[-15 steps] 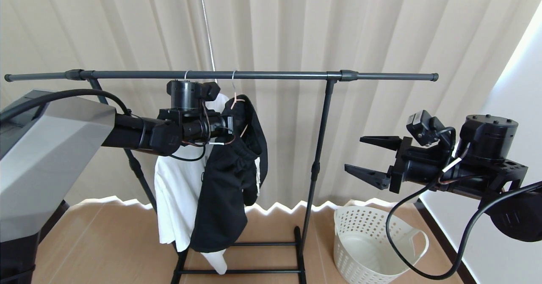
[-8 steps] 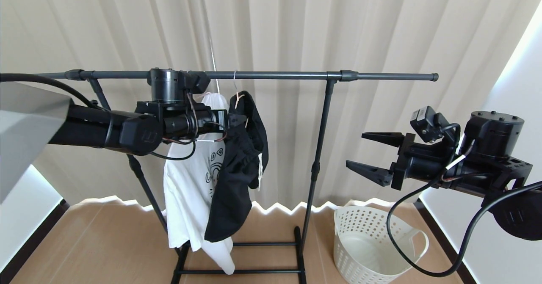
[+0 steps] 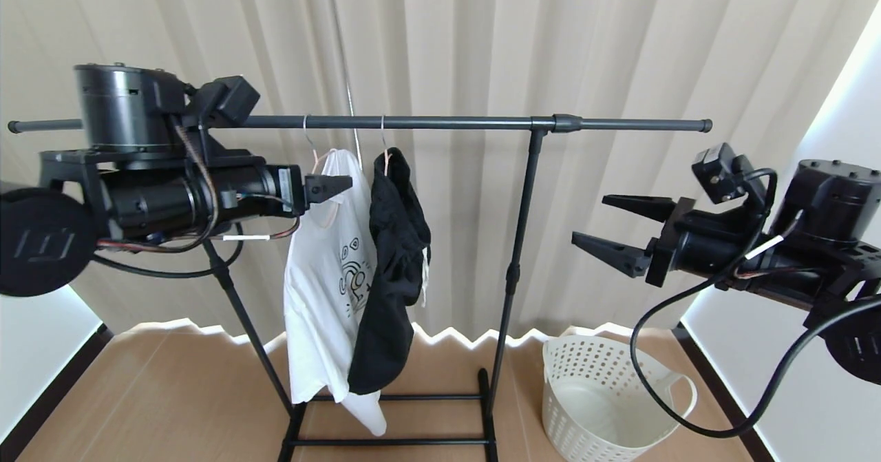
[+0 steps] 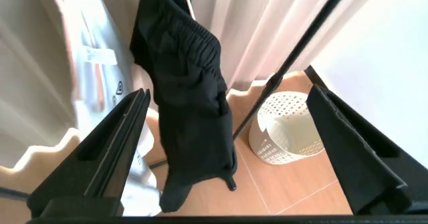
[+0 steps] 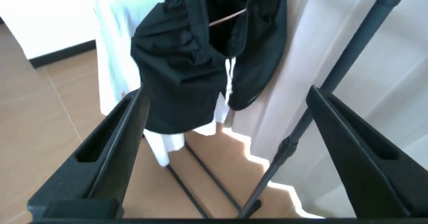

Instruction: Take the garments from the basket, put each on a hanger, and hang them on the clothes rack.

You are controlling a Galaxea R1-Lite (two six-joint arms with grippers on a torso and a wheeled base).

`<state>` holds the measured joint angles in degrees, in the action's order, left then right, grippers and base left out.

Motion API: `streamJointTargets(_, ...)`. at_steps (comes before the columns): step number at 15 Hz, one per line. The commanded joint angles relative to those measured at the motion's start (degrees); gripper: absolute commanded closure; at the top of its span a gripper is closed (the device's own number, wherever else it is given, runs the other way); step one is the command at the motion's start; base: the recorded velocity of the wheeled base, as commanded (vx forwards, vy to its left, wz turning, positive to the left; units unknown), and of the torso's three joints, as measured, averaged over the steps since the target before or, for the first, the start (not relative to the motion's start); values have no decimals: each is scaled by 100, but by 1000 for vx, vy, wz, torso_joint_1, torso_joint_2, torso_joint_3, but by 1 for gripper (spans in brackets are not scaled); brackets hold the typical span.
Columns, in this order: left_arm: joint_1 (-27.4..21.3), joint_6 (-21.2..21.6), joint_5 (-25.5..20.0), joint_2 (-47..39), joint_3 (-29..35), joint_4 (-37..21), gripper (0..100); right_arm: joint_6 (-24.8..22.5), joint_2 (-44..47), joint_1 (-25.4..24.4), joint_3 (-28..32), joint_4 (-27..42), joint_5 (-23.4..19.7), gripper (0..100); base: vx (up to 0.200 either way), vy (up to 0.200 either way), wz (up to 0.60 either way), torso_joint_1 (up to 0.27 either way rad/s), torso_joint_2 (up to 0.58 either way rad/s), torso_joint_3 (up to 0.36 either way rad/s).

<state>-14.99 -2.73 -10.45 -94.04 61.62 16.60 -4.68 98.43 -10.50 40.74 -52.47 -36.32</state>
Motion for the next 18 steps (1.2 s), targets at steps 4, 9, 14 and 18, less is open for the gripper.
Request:
streamJointTargets(4,32,888,8,3612,-3323,-8,0,213,-2767,-383,-787,1459,1663,0,0,0,0,0,0,0)
streamJointTargets(9,111,897,16,5967,-5565,-34,0,125,-5457,-708,-2914,2909,2120,0,0,0,0,0,0,0)
streamJointTargets(14,216,616,210,8692,-5890,-2188,0,125,-8349,-638,-4039,4974,2586,0,0,0,0,0,0,0)
streamJointTargets(18,884,317,623,8780,-5925,-2126,0,310,-9157,-198,-3942,5590,2946,0,0,0,0,0,0,0)
